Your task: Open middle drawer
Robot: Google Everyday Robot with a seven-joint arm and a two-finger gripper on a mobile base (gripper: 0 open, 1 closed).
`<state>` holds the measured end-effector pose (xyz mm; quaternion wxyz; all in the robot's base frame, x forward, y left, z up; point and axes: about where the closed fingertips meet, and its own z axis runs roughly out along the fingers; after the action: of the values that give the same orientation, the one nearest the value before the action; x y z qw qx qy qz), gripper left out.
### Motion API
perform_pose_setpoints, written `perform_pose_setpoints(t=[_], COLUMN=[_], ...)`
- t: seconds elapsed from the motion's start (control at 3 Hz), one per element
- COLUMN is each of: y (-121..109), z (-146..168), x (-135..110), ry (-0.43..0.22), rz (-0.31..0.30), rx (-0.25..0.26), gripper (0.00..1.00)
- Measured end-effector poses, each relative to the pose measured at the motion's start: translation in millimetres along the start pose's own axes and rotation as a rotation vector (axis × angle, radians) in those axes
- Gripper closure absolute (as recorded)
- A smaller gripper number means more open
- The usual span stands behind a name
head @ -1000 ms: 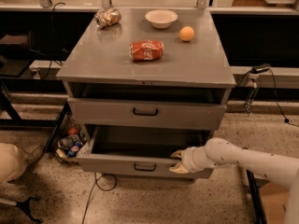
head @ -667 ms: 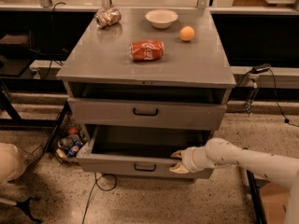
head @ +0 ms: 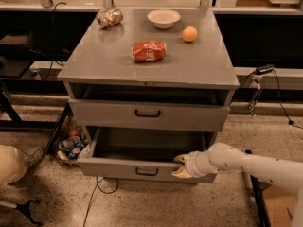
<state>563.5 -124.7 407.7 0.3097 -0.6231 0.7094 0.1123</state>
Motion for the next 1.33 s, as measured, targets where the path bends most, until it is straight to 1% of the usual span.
perform_pose_setpoints(t=[1.33], y=[0.0], z=[0.0], x=[0.0], ry=[0.000], rz=[0.000], rx=[0.000], gripper=[1.00])
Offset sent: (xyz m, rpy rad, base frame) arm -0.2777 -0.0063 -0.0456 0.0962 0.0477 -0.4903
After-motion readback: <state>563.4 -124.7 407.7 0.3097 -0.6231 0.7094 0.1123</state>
